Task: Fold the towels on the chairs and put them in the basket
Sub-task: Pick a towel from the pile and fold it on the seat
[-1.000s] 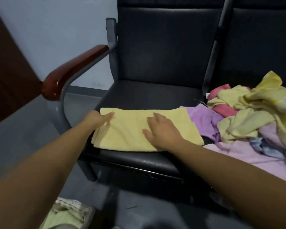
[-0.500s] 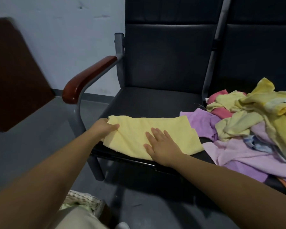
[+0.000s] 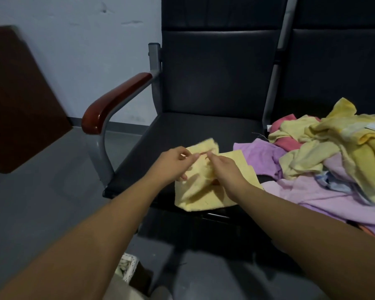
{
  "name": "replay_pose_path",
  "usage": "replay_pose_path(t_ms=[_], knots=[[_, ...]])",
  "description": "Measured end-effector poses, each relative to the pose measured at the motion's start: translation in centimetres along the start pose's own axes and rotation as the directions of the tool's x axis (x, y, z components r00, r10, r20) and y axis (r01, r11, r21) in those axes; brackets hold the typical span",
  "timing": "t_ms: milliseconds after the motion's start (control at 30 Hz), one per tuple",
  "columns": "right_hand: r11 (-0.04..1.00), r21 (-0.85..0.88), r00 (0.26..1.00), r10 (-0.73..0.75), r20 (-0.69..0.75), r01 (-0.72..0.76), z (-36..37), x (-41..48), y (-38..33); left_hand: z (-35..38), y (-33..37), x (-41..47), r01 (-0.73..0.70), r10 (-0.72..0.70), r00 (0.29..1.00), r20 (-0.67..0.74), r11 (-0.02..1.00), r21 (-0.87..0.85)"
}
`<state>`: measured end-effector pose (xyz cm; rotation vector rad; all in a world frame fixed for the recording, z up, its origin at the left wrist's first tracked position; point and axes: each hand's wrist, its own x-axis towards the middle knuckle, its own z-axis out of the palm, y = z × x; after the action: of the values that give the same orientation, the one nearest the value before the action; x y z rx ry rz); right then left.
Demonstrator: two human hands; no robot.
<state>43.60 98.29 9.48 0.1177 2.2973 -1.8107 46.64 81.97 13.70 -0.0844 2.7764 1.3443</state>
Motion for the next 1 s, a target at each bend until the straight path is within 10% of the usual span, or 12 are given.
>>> replay_pose_path(t_ms=[367, 533, 767, 1000], knots=[[0.933, -0.353, 0.996, -0.089, -0.023, 0.075, 0.3, 0.4, -0.4, 0.8, -3.8, 1.6, 0.210, -0.183, 0.974, -0.130, 0.947, 0.241], [0.494, -0.826, 0.950, -0.275, 0.148, 0.271, -0.5, -0.5, 2.0, 1.7, -4.1, 2.5, 0.260, -0.246, 0.965, -0.092, 0.944, 0.204], [0.293, -0.860, 0.909, -0.109, 0.403, 0.417, 0.0, -1.4, 4.4, 1.7, -4.0, 3.7, 0.344, -0.345, 0.939, -0.011, 0.935, 0.088], [0.632, -0.690, 0.910, -0.061, 0.409, 0.352, 1.5, -1.6, 2.0, 0.0, -3.8, 3.2, 0.315, -0.314, 0.944, -0.105, 0.949, -0.004]])
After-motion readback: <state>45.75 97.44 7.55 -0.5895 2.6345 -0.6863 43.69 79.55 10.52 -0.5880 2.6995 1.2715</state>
